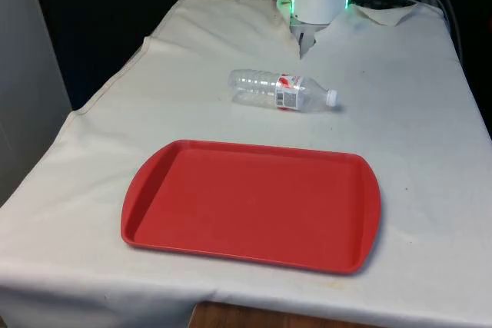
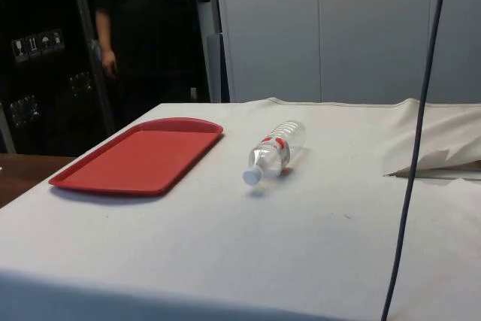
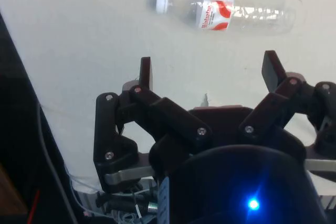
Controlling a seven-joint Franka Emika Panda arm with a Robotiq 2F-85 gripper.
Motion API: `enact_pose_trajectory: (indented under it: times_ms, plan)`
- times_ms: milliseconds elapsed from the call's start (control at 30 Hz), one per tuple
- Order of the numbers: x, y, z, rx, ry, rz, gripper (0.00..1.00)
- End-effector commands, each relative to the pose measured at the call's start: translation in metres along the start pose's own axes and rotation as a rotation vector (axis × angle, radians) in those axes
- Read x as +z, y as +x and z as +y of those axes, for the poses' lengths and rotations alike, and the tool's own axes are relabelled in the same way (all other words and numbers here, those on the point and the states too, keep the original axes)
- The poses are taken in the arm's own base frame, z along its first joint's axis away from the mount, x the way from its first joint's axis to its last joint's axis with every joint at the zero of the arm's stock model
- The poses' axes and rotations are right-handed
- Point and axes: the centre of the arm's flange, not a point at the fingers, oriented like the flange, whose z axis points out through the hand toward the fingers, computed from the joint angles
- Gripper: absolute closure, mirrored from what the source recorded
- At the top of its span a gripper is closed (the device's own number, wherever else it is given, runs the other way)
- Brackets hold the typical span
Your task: Place the bottle upright on the tray.
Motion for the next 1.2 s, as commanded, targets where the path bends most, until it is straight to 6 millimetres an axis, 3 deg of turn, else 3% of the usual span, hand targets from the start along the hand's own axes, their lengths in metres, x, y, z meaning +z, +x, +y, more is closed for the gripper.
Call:
enact_pose_trajectory:
  times_ms: [0, 100, 600, 1167]
  plan:
    - [0.000, -0.003, -0.001, 0.003, -0.002, 0.011, 0.00]
    - [0.002, -0.002, -0.001, -0.001, 0.000, 0.001, 0.00]
    - [0.016, -0.038, -0.019, -0.009, -0.030, 0.034, 0.00]
    - [0.027, -0.071, -0.019, -0.033, -0.049, 0.052, 0.00]
